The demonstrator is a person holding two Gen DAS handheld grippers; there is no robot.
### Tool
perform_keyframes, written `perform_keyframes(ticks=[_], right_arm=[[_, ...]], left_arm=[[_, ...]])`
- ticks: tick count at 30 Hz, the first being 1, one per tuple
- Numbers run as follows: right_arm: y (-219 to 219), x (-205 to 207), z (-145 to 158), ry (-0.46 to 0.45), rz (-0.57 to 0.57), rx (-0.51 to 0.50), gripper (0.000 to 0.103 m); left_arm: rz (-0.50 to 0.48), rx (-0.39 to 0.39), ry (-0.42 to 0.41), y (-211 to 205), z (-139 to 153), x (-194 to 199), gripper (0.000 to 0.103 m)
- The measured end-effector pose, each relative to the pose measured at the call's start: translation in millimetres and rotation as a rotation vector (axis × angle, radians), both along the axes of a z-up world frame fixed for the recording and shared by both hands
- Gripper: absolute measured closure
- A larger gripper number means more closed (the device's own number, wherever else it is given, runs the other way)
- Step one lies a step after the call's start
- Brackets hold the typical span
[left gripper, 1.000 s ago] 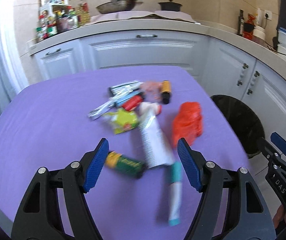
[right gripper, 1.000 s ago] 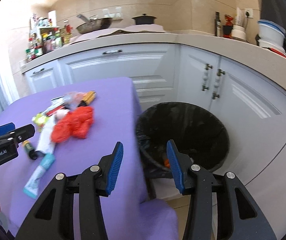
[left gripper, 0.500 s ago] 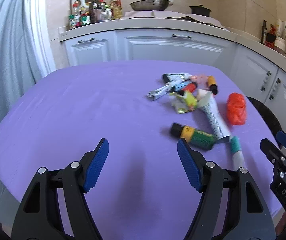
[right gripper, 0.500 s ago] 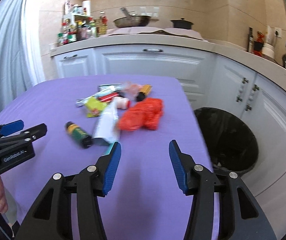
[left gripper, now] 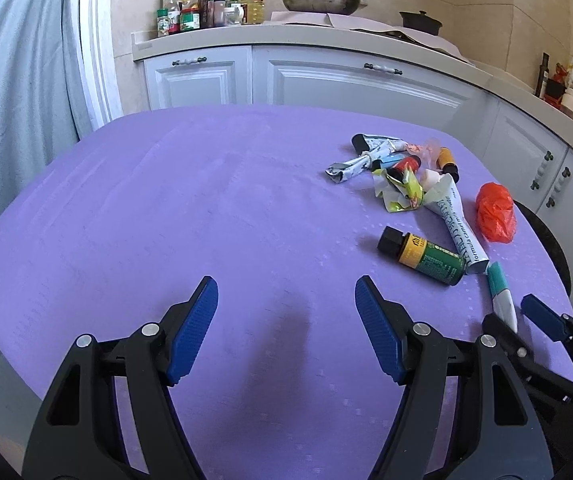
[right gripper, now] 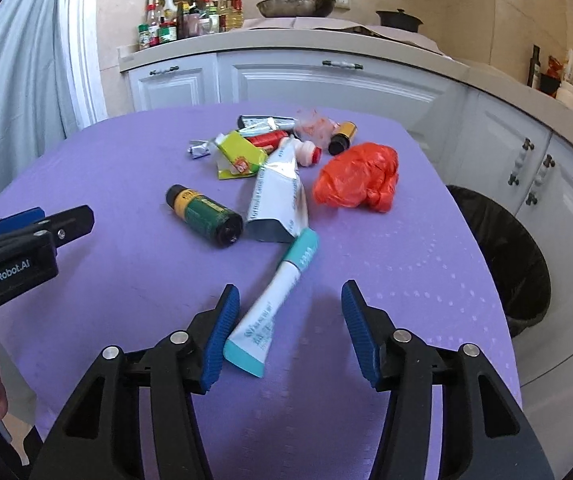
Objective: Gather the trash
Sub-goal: 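Move both grippers back over the table toward the remaining trash, then grasp the teal-capped marker with the right gripper while the left grasps the green bottle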
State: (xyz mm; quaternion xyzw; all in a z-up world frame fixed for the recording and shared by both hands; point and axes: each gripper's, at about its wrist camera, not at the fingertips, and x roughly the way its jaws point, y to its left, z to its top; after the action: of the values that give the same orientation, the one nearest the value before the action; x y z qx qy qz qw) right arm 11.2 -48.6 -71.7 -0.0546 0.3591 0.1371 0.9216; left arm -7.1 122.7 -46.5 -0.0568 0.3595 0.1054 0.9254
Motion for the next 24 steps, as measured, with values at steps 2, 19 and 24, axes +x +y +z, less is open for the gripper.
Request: perform_keyframes(ticks=[2,19,24], right_arm=[[-5.0,1.2,0.4,0.006,-0.004,0.015,0.077],[-53.3,4.9,18.9,-0.065,-0.098,0.025,0.092],[-71.7,12.4,18.2,-0.056,-0.126,0.049,0.092]], left_arm=[[-0.006,-0.005,0.002,-3.2,-0.9,1.7,0.034],[-0.094,-0.028,0.044,-57.9,-7.0,29.5,0.025],[-0.1,-0.008,0.07,-70.0,-11.7,46.1,0.022]])
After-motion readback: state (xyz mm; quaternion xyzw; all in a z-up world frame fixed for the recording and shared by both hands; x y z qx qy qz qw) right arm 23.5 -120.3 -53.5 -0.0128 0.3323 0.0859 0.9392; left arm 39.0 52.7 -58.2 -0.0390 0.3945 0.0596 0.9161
